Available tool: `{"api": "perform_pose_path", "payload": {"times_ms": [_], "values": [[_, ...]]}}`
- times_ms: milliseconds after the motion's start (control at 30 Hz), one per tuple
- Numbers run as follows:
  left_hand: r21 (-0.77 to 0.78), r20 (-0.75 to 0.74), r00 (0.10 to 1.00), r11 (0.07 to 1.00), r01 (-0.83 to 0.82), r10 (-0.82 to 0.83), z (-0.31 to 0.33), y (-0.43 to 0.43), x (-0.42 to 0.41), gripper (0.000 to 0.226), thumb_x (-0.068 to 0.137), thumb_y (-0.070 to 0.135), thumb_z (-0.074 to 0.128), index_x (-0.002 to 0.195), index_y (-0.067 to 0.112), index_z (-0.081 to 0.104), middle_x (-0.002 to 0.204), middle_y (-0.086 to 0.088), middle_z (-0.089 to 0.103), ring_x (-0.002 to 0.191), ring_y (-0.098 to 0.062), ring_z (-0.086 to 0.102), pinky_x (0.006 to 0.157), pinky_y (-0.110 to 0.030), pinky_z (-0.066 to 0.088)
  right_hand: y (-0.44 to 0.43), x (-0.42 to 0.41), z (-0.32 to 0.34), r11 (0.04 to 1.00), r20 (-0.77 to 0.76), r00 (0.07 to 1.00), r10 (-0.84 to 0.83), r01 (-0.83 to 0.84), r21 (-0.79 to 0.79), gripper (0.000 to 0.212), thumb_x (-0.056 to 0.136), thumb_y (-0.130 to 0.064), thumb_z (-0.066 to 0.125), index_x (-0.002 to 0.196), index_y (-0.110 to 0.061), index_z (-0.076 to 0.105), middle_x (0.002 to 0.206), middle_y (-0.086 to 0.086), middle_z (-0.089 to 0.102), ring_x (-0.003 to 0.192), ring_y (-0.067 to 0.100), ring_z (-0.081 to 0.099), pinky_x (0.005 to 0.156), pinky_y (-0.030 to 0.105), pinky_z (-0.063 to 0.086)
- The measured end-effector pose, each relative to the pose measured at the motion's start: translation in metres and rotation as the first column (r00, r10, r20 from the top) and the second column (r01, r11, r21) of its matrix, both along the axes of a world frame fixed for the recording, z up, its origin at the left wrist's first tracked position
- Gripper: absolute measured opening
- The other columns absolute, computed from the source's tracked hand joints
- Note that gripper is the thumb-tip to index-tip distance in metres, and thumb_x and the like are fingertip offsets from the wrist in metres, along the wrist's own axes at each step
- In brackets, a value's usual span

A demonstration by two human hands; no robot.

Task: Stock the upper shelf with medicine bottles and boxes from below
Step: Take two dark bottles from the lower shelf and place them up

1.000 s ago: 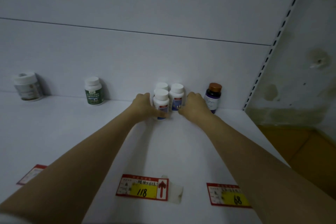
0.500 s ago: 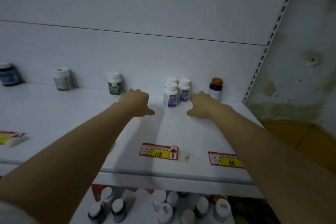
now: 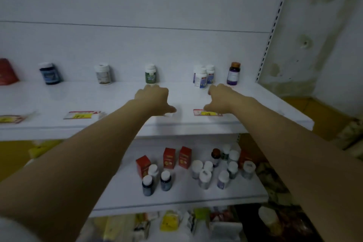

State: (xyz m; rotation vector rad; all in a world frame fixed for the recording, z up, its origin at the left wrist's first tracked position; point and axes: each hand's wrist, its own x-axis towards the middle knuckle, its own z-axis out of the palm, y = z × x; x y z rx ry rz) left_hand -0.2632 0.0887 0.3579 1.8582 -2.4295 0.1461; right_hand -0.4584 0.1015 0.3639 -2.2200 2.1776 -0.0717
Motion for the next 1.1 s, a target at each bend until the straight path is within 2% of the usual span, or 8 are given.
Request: {"api": "perform_pose_path", "payload": {"times_ms": [167, 367, 500, 567, 700, 800, 933, 1100], "values": [[0.054, -0.01, 0.999, 0.998, 0.034, -0.034, -0.016, 0.049, 0.035, 0.058, 0.084, 0.055, 0.057, 0.122, 0.011, 0.051, 0.118, -0.014, 0.055, 0.106, -0.03, 0.05, 0.083, -0.039, 0.042, 0.053, 0.042, -0.023, 0.998, 0.029, 1.0, 0.003, -0.005, 0.068, 0.06, 0.087, -0.037, 0.06, 0.135, -0.007, 0.04, 0.133, 0.017, 0.042, 0.117, 0.034, 0.047, 0.098, 0.043, 0.045], [0.199, -0.143, 0.99, 0.979, 0.034, -0.006, -0.05, 0.098, 0.055, 0.045, 0.085, 0.047, 0.061, 0.111, 0.01, 0.054, 0.111, -0.01, 0.06, 0.087, -0.02, 0.047, 0.073, -0.032, 0.04, 0.097, 0.07, -0.061, 0.99, 0.084, 0.996, 0.003, -0.015, 0.142, 0.052, 0.088, -0.032, 0.06, 0.129, -0.007, 0.042, 0.127, 0.016, 0.043, 0.113, 0.033, 0.048, 0.093, 0.043, 0.047], [0.31, -0.151, 0.988, 0.951, 0.022, 0.026, -0.087, 0.111, 0.062, 0.047, 0.088, 0.042, 0.06, 0.12, 0.008, 0.052, 0.116, -0.011, 0.059, 0.094, -0.023, 0.054, 0.076, -0.03, 0.042, 0.107, 0.078, -0.09, 0.982, 0.134, 0.991, -0.016, -0.009, 0.187, 0.054, 0.086, -0.028, 0.062, 0.132, -0.008, 0.042, 0.13, 0.016, 0.043, 0.116, 0.032, 0.048, 0.096, 0.045, 0.046], [0.337, -0.136, 0.989, 0.942, 0.0, 0.048, -0.106, 0.11, 0.067, 0.046, 0.087, 0.043, 0.059, 0.117, 0.009, 0.052, 0.115, -0.012, 0.059, 0.091, -0.024, 0.053, 0.075, -0.032, 0.043, 0.108, 0.08, -0.105, 0.978, 0.144, 0.989, -0.015, -0.016, 0.208, 0.055, 0.086, -0.028, 0.062, 0.134, -0.008, 0.042, 0.133, 0.016, 0.043, 0.118, 0.033, 0.048, 0.097, 0.044, 0.046], [0.365, -0.098, 0.991, 0.93, -0.048, 0.09, -0.146, 0.109, 0.081, 0.044, 0.085, 0.041, 0.062, 0.116, 0.012, 0.051, 0.113, -0.013, 0.058, 0.098, -0.03, 0.056, 0.073, -0.034, 0.044, 0.101, 0.085, -0.14, 0.961, 0.164, 0.987, 0.002, -0.047, 0.272, 0.048, 0.085, -0.029, 0.063, 0.126, -0.009, 0.049, 0.126, 0.015, 0.05, 0.11, 0.031, 0.052, 0.091, 0.04, 0.049], [0.403, -0.085, 0.989, 0.912, -0.073, 0.117, -0.173, 0.103, 0.089, 0.048, 0.083, 0.037, 0.064, 0.12, 0.01, 0.05, 0.115, -0.015, 0.056, 0.102, -0.032, 0.056, 0.073, -0.031, 0.042, 0.092, 0.093, -0.17, 0.949, 0.155, 0.988, -0.01, -0.039, 0.312, 0.056, 0.087, -0.033, 0.061, 0.132, -0.008, 0.04, 0.129, 0.017, 0.044, 0.114, 0.035, 0.048, 0.089, 0.037, 0.045], [0.39, -0.084, 0.985, 0.915, -0.106, 0.15, -0.207, 0.09, 0.097, 0.059, 0.085, 0.043, 0.061, 0.13, 0.008, 0.044, 0.123, -0.017, 0.051, 0.111, -0.034, 0.051, 0.082, -0.037, 0.043, 0.083, 0.102, -0.204, 0.958, 0.159, 0.987, 0.001, -0.047, 0.284, 0.054, 0.09, -0.026, 0.057, 0.137, -0.009, 0.035, 0.134, 0.018, 0.04, 0.118, 0.036, 0.045, 0.092, 0.04, 0.045], [0.411, -0.114, 0.974, 0.902, -0.133, 0.196, -0.258, 0.07, 0.097, 0.054, 0.085, 0.038, 0.063, 0.124, 0.007, 0.043, 0.122, -0.018, 0.049, 0.113, -0.035, 0.048, 0.084, -0.04, 0.043, 0.058, 0.111, -0.251, 0.958, 0.18, 0.984, 0.01, -0.061, 0.28, 0.06, 0.09, -0.022, 0.055, 0.143, -0.011, 0.029, 0.141, 0.017, 0.035, 0.125, 0.037, 0.04, 0.098, 0.04, 0.041]]}}
